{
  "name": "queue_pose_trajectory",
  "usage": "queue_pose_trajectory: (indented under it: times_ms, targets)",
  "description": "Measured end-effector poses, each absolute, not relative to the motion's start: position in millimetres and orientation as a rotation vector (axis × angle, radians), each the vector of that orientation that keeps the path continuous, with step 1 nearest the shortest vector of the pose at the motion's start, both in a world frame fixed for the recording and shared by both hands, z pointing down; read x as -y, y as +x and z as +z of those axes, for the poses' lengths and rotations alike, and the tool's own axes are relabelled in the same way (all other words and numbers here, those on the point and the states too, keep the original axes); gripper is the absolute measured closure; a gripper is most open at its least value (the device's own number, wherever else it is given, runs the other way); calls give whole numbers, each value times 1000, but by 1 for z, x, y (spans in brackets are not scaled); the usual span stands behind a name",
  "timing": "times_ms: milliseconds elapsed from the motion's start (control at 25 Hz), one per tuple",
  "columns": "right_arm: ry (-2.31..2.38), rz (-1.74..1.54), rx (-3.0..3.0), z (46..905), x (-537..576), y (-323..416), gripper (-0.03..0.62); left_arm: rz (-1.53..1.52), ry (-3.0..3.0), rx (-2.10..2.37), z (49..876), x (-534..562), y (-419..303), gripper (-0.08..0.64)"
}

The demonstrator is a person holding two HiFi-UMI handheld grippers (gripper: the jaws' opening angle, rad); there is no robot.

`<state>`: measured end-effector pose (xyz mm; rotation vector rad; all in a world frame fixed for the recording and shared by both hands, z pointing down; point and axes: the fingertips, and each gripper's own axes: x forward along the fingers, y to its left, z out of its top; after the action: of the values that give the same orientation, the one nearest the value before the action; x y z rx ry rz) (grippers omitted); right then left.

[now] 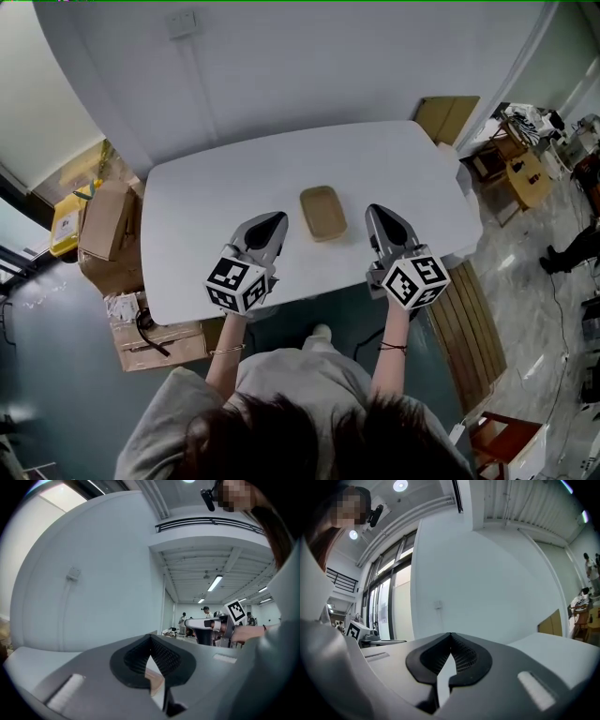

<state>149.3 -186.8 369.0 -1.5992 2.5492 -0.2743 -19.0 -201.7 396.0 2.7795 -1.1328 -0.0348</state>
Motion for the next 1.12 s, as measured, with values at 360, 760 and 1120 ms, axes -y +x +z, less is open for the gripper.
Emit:
queue_pose_trajectory:
  times_ms: [360, 760, 1120]
  targets:
    - [-1448, -329, -2662, 377, 231, 164, 578, -43, 2702, 1283, 399, 229, 0, 571]
    - [-1355, -425, -2763, 405, 259, 171, 578, -18, 2640, 1329, 421, 242, 24, 571]
    - [-1354, -584, -2763, 432, 284, 163, 578, 67, 2541, 1317, 450, 259, 15, 571]
